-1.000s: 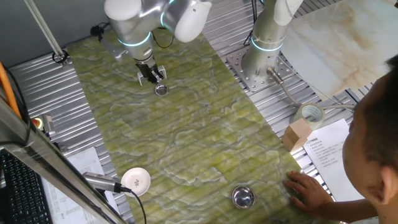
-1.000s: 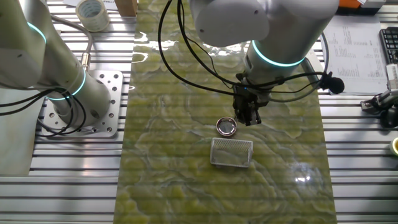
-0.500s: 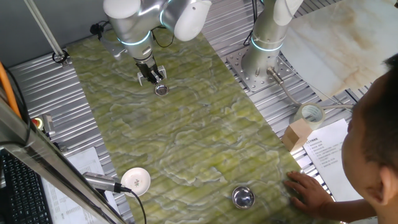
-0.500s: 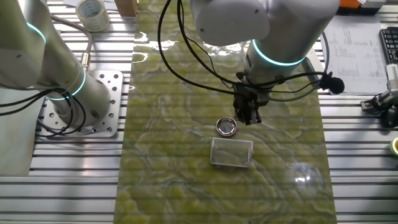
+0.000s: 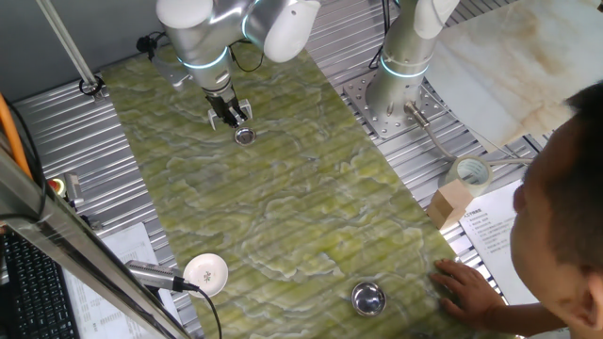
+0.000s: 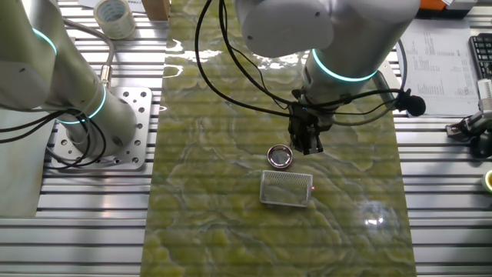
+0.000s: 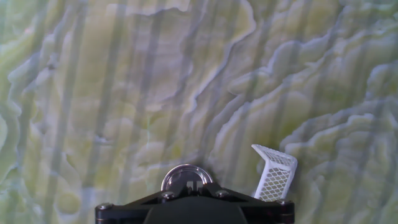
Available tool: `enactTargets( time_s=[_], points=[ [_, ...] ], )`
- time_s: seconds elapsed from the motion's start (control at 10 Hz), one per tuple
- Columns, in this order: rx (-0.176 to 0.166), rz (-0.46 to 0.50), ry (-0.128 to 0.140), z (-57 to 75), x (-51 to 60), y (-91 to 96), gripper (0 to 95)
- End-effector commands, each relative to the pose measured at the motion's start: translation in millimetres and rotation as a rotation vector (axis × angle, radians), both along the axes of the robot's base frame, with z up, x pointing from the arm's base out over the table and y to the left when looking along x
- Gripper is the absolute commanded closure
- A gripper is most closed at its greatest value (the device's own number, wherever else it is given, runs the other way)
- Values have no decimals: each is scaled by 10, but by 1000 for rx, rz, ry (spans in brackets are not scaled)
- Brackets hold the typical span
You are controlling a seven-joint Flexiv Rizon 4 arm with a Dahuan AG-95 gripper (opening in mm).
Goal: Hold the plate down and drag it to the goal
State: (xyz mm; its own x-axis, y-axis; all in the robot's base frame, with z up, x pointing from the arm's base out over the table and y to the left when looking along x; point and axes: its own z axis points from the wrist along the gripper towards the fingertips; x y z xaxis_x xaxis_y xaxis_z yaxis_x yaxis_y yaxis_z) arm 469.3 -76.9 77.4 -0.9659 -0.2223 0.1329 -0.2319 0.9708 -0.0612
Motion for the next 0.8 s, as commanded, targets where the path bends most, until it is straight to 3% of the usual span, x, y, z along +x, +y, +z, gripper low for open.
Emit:
enactTargets(
  time_s=[0.1, 0.7, 0.8],
  points=[
    [0, 0, 0, 2, -1, 3, 950],
    [0, 0, 0, 2, -1, 3, 950],
    [58, -111, -165, 526, -132, 345, 950]
  ],
)
